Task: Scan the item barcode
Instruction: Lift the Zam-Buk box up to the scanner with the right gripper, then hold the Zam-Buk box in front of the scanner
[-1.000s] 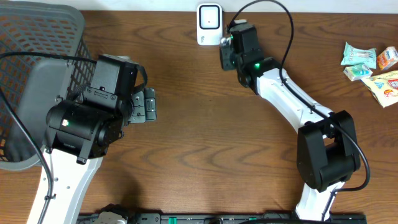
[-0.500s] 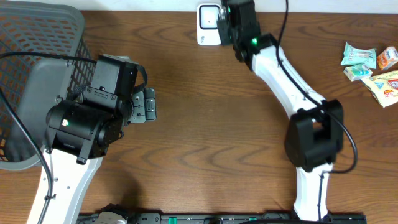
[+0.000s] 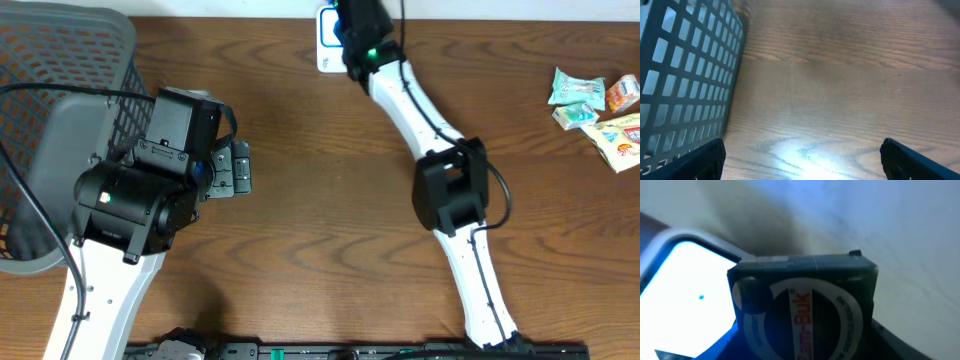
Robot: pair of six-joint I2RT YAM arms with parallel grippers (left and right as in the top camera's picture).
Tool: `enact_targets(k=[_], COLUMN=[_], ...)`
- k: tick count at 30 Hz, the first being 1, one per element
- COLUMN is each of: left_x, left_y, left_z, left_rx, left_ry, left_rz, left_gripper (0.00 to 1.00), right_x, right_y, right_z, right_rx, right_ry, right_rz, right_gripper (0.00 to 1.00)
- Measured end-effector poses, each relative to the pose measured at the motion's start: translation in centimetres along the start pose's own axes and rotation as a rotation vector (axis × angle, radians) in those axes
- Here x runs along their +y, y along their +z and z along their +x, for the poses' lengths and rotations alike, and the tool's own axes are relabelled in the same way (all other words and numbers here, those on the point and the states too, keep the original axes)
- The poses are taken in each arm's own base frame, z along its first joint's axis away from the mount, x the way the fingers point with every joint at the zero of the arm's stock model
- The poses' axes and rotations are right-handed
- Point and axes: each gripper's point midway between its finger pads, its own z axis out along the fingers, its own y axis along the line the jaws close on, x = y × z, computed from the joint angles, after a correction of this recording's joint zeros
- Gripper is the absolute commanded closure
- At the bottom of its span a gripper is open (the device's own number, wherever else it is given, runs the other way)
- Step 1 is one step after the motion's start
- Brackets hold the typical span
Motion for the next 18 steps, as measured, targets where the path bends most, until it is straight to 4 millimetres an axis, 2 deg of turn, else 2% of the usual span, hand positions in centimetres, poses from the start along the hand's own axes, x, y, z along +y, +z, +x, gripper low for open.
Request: enact_targets(k=[5,8,11,18], left_x=[0.0,0.0,0.0,0.0], left_y=[0.0,0.0,0.0,0.0], left_z=[0.0,0.0,0.0,0.0], left_rx=[0.0,0.0,0.0,0.0], left_ry=[0.0,0.0,0.0,0.0], left_rz=[0.0,0.0,0.0,0.0], left_gripper=[0.02,0.02,0.02,0.02], right_x=[0.5,0.4,0.6,0.7], right_y=[0.0,-0.6,-1.1,-1.5], right_z=[-0.5,-1.7,-2.5,-2.8], right_rx=[-0.013,-0.039,-0.057,-0.056], right_ry=[-0.07,-0.085,-0.11,-0.134], right_rz=[0.067,0.095,0.115,0.135], right_gripper=[0.58,0.54,0.56,0.58])
